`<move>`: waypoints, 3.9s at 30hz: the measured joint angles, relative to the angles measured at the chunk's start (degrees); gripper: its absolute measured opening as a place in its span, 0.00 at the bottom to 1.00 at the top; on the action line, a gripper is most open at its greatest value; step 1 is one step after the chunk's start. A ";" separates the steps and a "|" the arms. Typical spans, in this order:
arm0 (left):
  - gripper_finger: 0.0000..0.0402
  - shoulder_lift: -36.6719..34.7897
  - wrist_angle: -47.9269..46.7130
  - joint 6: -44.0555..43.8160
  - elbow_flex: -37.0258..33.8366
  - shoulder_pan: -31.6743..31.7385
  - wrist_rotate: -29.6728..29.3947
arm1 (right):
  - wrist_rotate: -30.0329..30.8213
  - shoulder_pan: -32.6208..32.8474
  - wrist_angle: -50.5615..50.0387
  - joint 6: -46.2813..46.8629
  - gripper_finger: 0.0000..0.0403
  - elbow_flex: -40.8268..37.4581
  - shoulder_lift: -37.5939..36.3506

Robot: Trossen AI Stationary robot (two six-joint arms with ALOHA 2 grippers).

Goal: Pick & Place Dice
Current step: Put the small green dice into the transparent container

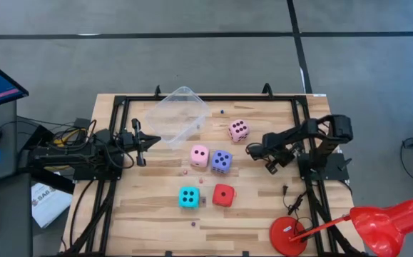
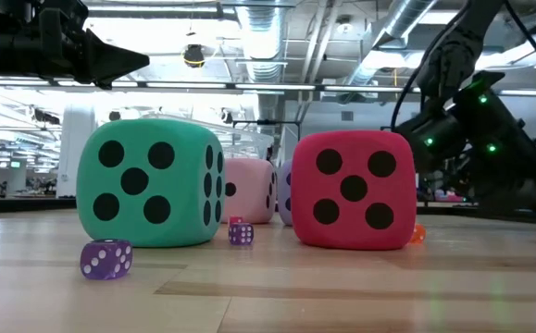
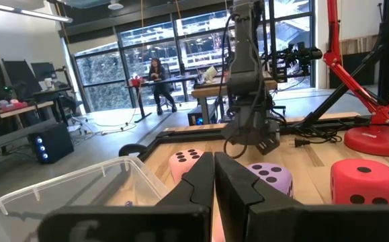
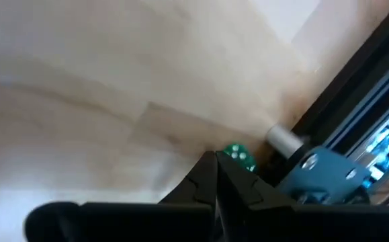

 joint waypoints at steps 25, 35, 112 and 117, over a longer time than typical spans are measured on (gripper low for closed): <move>0.01 0.00 -0.92 -1.42 0.00 0.02 0.00 | -8.54 2.46 -3.12 5.03 0.00 1.16 0.20; 0.01 -0.01 -1.70 -1.29 0.00 0.00 0.00 | -9.20 2.83 -0.77 12.53 0.00 -0.82 0.14; 0.01 -0.01 -1.61 -1.47 0.00 0.00 0.00 | 3.78 -16.85 -6.48 -0.78 0.00 6.96 -16.59; 0.01 0.00 -1.66 -1.51 0.00 0.01 0.00 | 1.08 -22.66 -7.80 -5.58 0.00 5.26 -16.89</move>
